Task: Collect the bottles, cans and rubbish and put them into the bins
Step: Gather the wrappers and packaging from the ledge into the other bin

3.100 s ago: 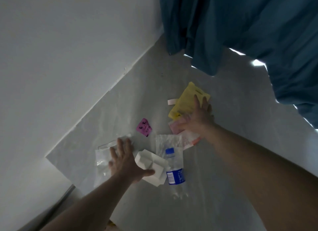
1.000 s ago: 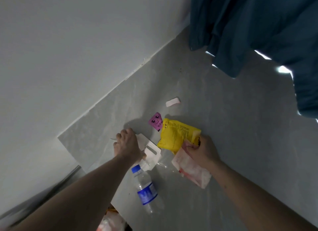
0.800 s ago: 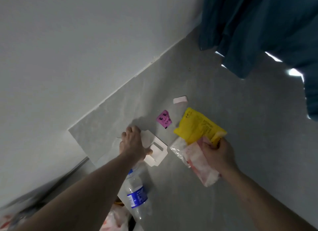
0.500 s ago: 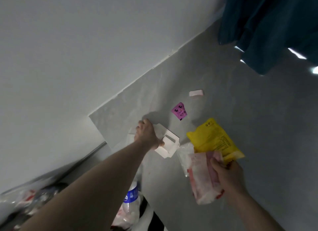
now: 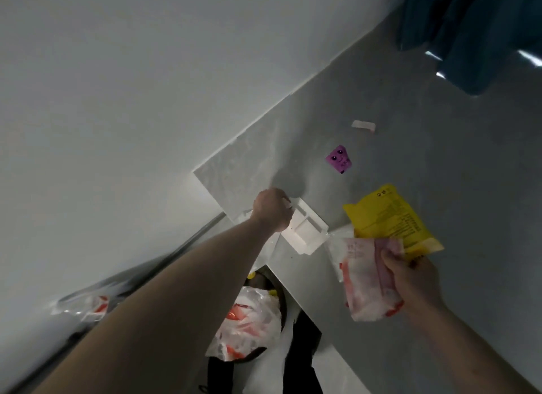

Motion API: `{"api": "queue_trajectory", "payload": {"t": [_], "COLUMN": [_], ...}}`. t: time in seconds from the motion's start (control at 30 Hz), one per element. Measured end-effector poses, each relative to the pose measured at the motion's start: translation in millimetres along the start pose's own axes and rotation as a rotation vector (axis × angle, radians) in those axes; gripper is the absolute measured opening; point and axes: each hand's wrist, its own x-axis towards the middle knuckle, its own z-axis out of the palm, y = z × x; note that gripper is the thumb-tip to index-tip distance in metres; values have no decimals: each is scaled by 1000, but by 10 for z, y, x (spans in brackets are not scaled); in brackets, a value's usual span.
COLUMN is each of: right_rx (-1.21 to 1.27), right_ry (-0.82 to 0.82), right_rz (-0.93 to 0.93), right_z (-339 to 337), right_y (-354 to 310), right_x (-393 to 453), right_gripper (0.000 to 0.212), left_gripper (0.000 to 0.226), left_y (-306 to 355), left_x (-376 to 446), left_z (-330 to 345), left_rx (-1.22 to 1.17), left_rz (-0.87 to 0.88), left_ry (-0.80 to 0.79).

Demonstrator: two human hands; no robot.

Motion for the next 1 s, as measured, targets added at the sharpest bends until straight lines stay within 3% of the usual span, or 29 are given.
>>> {"api": "queue_trajectory", "payload": {"t": [0.13, 0.33, 0.43, 0.47, 0.5, 0.6, 0.67, 0.83, 1.0], "right_rx": [5, 331, 416, 410, 379, 288, 196, 20, -107], "right_ry": [82, 185, 188, 184, 185, 142, 113, 20, -49], "right_rz": [-9, 3, 16, 18, 21, 18, 18, 26, 31], "right_z": [37, 77, 159, 206, 263, 456, 577, 809, 956], "right_y": [7, -148, -35, -13, 32, 137, 252, 570, 898], "right_x": [-187, -799, -1226, -1407, -1583, -2106, -2353, -2741, -2833], "right_gripper": [20, 19, 68, 74, 69, 26, 16, 19, 24], "left_gripper": [24, 16, 21, 22, 23, 26, 26, 26, 19], "left_y": [-135, -835, -1362, -1531, -1695, -2175, -2402, -2647, -2635], "left_x": [-158, -943, -1495, -1696, -1895, -2452, -2785, -3424, -3771], "left_z": [-309, -1110, -1333, -1352, -1335, -1103, -885, -483, -125], "left_rx": [-208, -580, -621, -627, -617, -564, -565, -607, -712], "left_rz": [-33, -65, -74, -76, -77, -87, -111, -197, -254], "left_ry": [79, 185, 195, 184, 158, 15, -77, -124, -58]}}
